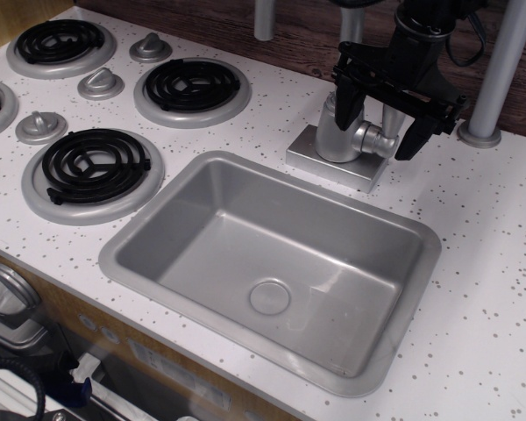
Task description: Lever vertical to front
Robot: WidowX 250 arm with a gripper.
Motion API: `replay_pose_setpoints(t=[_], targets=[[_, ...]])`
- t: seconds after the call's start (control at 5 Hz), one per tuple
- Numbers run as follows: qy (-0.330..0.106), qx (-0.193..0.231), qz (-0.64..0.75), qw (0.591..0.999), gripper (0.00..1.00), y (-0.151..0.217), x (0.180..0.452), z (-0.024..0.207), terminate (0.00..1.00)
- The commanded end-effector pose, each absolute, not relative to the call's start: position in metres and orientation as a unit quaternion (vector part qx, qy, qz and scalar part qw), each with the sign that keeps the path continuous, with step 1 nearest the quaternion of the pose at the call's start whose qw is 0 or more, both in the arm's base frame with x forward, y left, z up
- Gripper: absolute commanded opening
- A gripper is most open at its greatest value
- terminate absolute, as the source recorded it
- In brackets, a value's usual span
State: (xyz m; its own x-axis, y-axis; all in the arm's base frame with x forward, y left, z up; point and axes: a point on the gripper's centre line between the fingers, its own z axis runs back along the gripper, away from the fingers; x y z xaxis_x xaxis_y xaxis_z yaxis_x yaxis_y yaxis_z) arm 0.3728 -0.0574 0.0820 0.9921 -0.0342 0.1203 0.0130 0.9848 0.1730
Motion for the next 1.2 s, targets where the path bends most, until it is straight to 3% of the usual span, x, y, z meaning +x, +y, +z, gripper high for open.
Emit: replay_pose_setpoints(t=[0.0, 0.2, 0.4, 1.0], targets=[[-0.062, 0.086, -0.012, 0.994, 1.0, -0.057, 0.373, 0.082, 0.0], [-0.123, 0.099, -0.035, 0.987, 1.0, -0.055, 0.386, 0.088, 0.0], [-0.149, 0.108, -0.045, 0.982, 1.0, -0.053, 0.398, 0.093, 0.0], [-0.174, 0.089, -0.068, 0.978, 1.0, -0.057, 0.42, 0.093, 0.0]])
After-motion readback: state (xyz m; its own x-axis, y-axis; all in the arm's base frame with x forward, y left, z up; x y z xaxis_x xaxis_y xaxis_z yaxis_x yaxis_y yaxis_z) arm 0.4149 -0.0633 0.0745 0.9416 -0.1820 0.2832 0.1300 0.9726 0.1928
